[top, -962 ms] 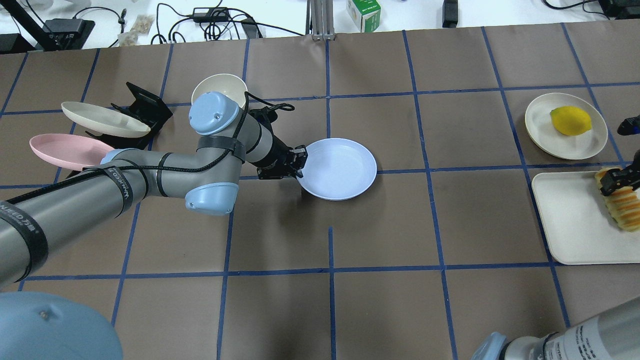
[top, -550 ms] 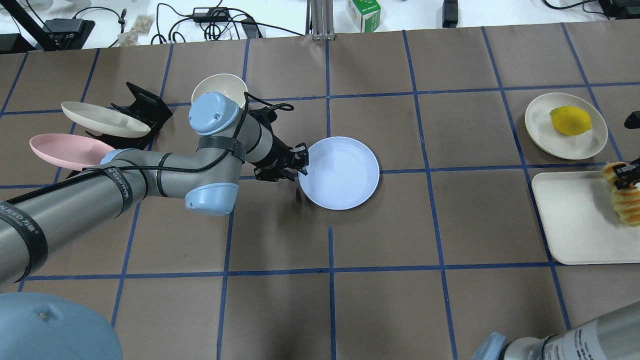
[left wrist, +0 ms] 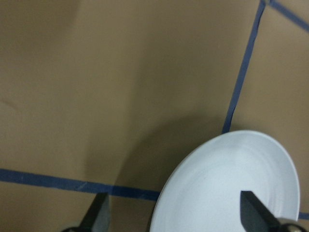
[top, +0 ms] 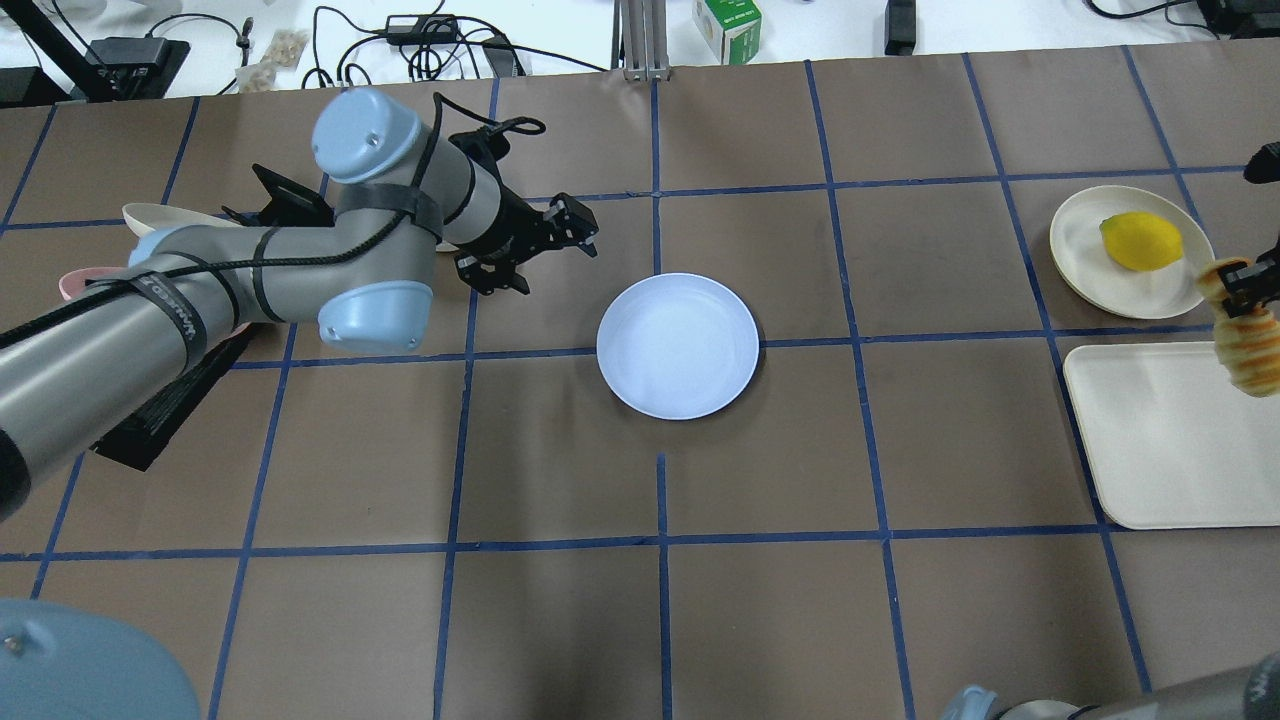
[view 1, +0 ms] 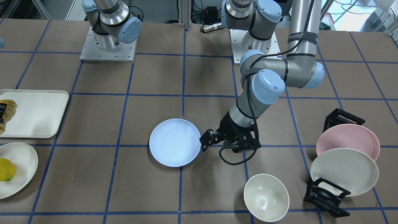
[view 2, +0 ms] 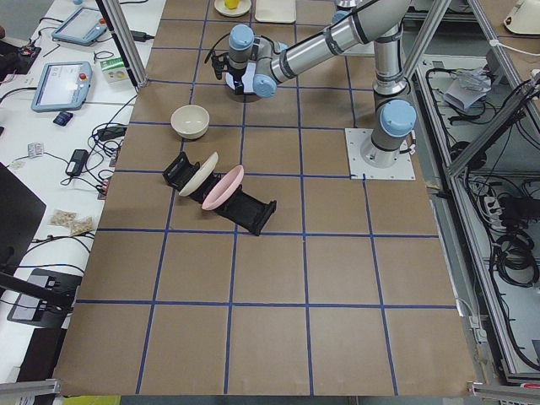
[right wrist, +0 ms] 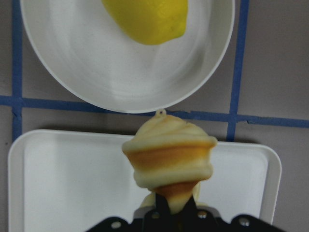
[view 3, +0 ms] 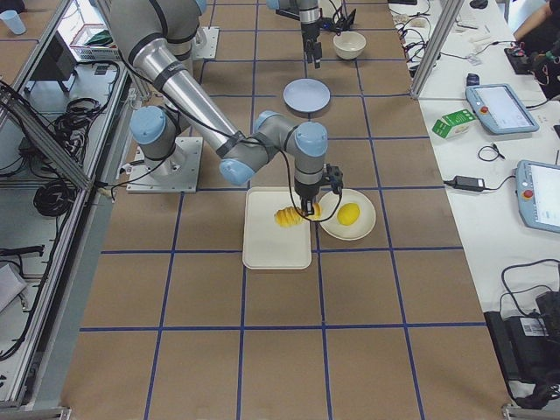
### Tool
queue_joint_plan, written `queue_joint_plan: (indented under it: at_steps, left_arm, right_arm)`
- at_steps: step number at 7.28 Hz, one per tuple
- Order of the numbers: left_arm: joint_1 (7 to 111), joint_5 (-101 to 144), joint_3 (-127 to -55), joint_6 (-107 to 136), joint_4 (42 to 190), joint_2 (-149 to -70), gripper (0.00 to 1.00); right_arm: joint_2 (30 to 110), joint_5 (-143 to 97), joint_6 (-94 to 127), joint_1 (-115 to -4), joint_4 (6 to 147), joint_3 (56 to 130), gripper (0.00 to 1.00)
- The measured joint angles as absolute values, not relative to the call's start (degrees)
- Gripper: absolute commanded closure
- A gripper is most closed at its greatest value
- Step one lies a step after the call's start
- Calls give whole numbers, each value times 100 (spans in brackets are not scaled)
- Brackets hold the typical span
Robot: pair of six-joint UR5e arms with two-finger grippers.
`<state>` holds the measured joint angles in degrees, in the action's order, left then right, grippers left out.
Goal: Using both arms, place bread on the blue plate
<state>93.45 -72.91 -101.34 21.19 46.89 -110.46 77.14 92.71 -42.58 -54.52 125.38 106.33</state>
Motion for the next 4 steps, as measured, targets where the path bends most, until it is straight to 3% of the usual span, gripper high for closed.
queue_joint_plan:
  at_steps: [4]
  left_arm:
    - [8565, -8713, -8559, 224, 8091, -10238, 0]
  right_arm:
    - [7784, 8855, -2401, -7040, 12464, 10582, 91]
